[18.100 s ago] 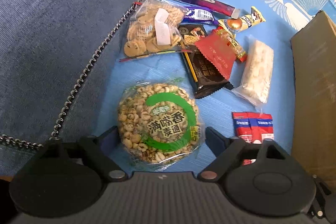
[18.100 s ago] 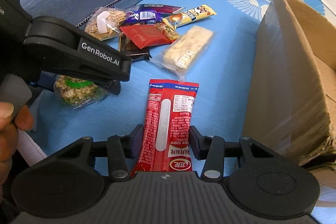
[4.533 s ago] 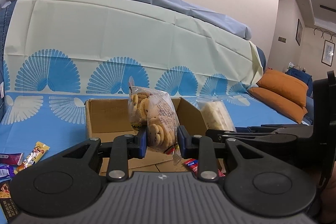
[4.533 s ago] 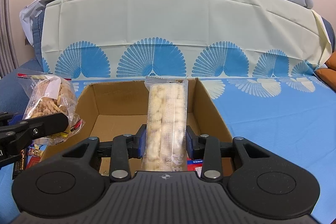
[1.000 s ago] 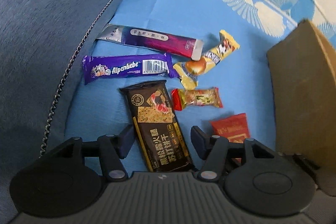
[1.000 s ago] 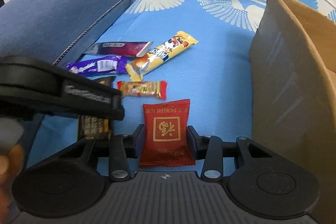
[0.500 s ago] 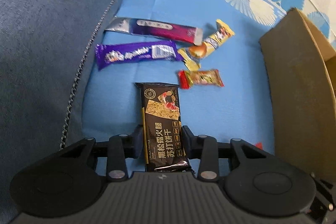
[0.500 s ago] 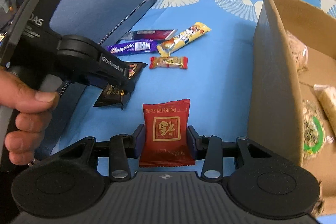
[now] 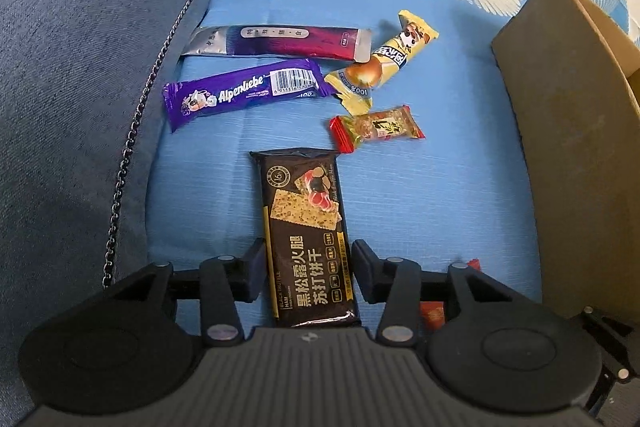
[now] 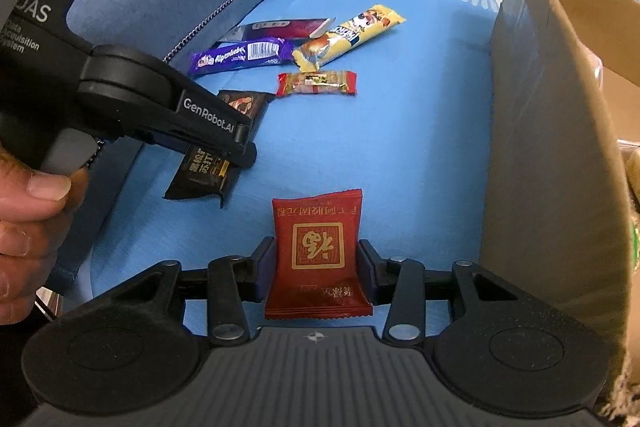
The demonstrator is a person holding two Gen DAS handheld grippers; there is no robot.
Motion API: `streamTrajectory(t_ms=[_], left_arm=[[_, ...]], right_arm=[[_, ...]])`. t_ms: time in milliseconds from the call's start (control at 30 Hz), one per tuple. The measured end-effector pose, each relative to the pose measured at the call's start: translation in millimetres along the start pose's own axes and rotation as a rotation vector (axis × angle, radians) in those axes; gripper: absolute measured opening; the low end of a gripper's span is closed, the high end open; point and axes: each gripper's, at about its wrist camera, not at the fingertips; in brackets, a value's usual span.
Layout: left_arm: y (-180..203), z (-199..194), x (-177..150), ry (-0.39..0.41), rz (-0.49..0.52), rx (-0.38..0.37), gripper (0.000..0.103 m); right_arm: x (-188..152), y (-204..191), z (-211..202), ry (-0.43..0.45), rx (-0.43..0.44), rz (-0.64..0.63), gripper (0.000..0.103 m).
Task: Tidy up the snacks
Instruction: 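Grasp the red square pack with right tool while left grasps dark cracker pack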
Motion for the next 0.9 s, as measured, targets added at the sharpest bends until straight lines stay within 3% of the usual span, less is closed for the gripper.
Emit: streamTrajectory(t_ms=[900], left_arm=[[0,0,-1,0.001,0.002,0.002,0.054]], right_arm=[[-2,-8,12,-0.033,-0.025,-0.034,0.05]])
Point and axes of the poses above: each gripper's, at about its wrist camera, not at the fingertips, and z roughly the way its jaws point, y to its right, x to its top, and after that the axes turned 10 degrees about -x, right-handed
